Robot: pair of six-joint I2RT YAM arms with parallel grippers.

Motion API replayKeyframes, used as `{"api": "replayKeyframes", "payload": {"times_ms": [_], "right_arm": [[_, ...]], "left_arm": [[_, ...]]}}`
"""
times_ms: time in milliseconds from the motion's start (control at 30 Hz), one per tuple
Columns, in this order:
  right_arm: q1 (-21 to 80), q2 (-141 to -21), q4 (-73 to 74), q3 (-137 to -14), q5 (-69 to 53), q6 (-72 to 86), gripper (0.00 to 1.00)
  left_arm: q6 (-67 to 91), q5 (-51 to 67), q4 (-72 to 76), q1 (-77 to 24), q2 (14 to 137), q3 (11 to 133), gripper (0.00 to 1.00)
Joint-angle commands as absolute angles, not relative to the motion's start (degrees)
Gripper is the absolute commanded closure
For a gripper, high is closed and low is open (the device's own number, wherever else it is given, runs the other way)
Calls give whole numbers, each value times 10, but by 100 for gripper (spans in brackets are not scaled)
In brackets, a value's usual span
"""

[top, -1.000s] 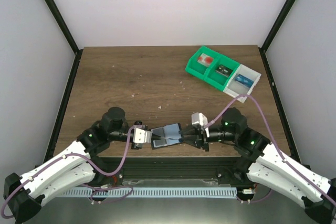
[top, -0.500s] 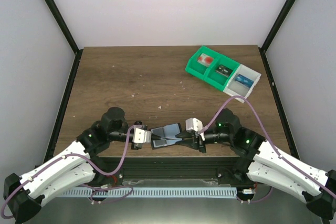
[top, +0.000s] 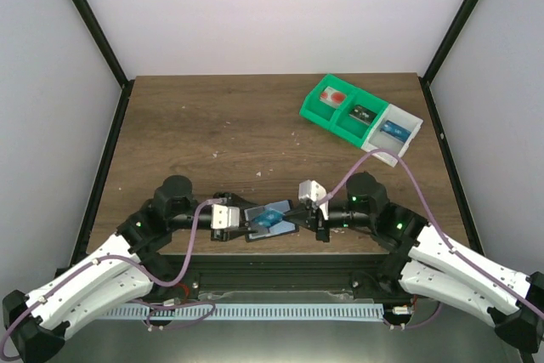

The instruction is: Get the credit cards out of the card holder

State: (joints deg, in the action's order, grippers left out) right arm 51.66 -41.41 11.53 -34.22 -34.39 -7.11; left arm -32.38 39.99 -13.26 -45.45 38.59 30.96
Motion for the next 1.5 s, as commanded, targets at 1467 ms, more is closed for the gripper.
{"api": "replayKeyframes", "payload": {"times_ms": [1467], "right_arm": [[-125,-723,19,-491,-207,385,100]], "left_arm": [[121,78,-146,-408,396,326,0]]}}
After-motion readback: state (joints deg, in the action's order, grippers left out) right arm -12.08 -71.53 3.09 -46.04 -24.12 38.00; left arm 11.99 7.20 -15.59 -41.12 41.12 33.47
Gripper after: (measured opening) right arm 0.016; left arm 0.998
